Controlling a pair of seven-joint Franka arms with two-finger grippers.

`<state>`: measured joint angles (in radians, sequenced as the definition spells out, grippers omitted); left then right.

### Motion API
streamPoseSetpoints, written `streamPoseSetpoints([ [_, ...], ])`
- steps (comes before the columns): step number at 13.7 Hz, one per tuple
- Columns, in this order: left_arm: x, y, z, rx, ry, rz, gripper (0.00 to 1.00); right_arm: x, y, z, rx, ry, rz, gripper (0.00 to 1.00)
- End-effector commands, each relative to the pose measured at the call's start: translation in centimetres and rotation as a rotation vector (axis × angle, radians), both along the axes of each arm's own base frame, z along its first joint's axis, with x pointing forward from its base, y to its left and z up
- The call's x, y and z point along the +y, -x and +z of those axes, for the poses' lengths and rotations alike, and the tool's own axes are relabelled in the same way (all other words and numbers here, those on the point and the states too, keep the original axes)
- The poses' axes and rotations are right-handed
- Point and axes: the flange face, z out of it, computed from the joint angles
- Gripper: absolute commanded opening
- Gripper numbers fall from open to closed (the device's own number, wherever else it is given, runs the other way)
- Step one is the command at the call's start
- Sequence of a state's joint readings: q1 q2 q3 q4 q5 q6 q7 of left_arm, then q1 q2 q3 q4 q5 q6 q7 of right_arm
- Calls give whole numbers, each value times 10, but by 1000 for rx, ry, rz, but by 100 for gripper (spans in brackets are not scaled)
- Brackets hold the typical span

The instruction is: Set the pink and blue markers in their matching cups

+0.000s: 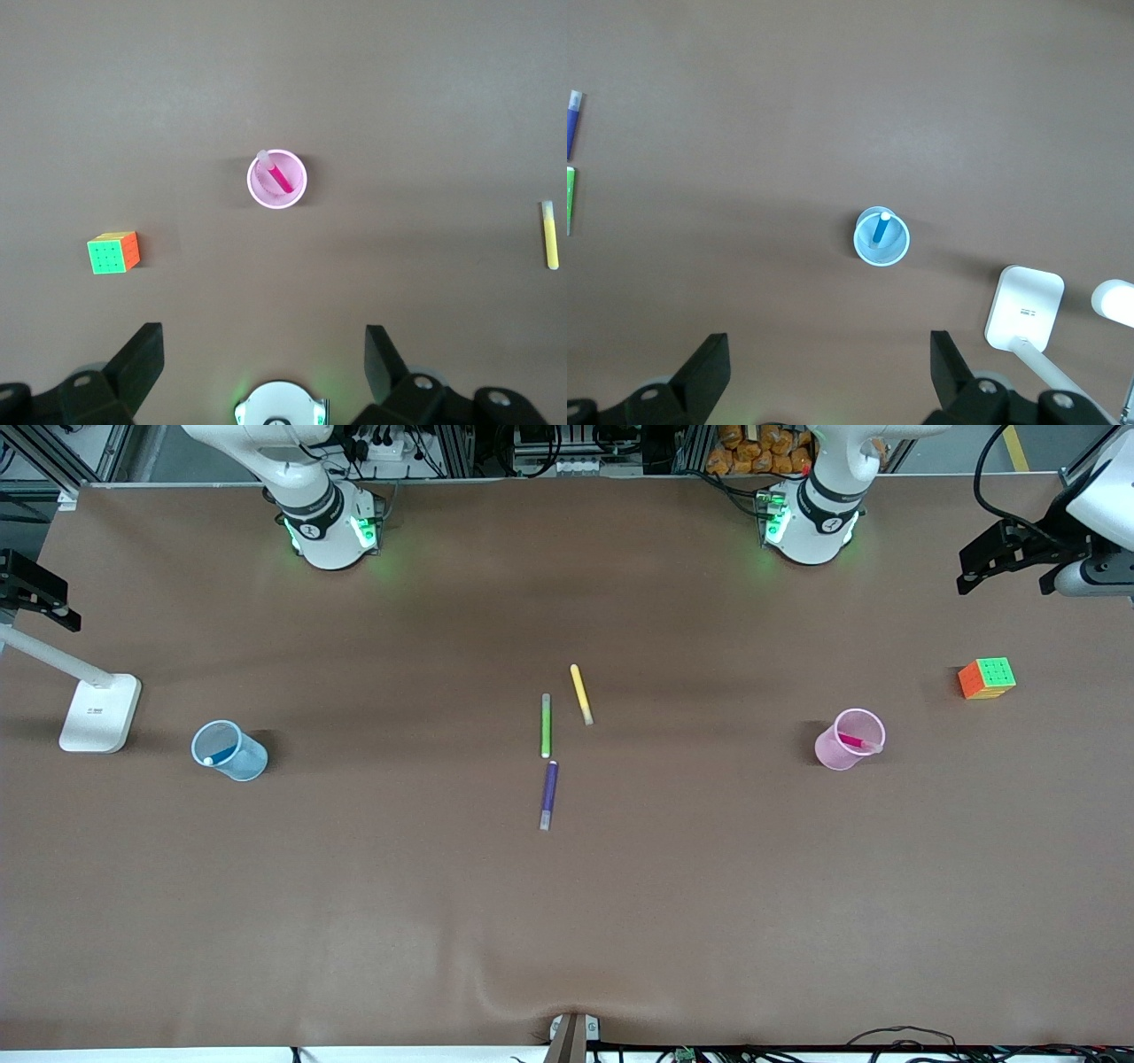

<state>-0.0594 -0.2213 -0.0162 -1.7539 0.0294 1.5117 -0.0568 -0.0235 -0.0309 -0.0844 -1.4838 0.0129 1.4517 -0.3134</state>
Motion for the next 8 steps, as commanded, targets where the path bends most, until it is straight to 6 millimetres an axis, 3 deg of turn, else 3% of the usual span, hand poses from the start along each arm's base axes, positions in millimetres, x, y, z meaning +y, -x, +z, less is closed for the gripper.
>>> streamPoseSetpoints([
  [1, 14, 13, 5, -28, 14, 29, 100, -1, 0, 0, 5, -21, -47, 100],
  [3, 17, 9, 19, -52, 14, 34, 100, 0, 1, 1, 12, -21, -84, 100],
  [8, 20, -8, 28, -46, 11, 40, 100, -4, 2, 0, 19, -22, -103, 100],
])
